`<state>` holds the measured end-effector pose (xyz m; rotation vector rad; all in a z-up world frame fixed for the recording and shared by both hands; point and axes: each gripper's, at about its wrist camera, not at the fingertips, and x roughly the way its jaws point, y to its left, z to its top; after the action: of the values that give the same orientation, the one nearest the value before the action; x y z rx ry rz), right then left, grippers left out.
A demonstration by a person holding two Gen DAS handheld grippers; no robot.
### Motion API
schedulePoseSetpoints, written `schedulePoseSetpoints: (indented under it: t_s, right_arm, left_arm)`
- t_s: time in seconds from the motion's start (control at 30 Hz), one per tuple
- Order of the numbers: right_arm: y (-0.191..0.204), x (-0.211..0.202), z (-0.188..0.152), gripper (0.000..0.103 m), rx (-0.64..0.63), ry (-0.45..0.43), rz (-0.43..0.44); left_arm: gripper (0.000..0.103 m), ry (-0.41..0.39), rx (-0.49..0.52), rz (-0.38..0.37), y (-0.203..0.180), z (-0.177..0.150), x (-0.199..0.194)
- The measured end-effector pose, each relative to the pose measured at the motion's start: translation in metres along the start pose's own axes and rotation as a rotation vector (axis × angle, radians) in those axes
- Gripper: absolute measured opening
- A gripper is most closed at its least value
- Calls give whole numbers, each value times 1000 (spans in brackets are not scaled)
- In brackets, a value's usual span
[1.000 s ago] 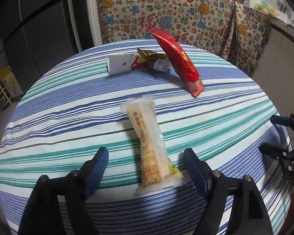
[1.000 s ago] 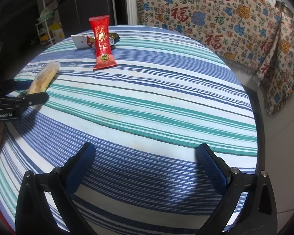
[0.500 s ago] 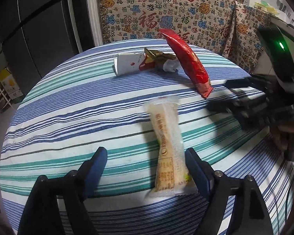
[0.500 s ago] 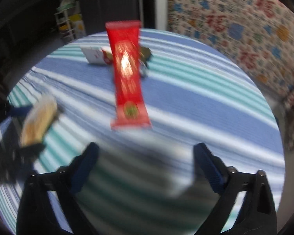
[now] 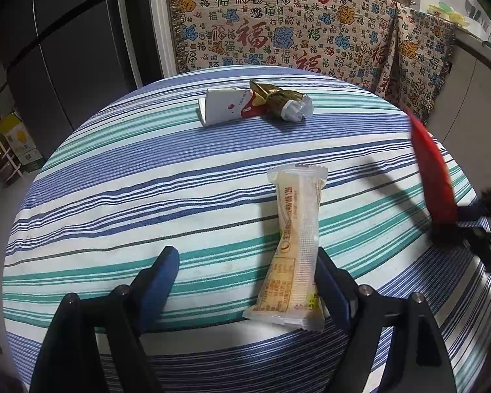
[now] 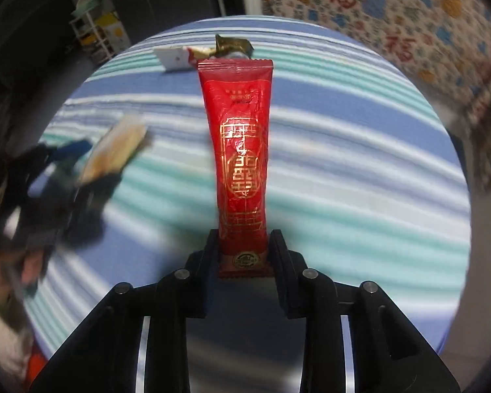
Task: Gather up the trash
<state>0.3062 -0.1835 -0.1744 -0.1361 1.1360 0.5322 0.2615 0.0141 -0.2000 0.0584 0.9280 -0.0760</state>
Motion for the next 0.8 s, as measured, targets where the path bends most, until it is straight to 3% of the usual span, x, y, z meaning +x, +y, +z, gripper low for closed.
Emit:
schedulePoseSetpoints:
  t_s: [0.03,0.07,0.17,0.27,0.5,0.8]
  right_arm:
    - [0,-5,-11,38,13,-19,-11]
    - [0,-8,-22,51,24,-46,-25]
    - [5,-7,-37,74,19,-121,-55]
    - [15,-1,-41,86,-33,-162,-103]
    - [13,9,-32,102,14,-173,-137]
    - [10,9,-35,102,17,-175,-138]
  left_arm:
    - [84,0,0,1,0,0,0]
    - [84,0,-1,0,0,0,0]
    - [85,-1,-2,1,1,0,1]
    - [85,0,-2,0,1,0,1]
    - [85,-1,-3,-1,1,-1,1]
    - [86,-1,0,4,2,0,1]
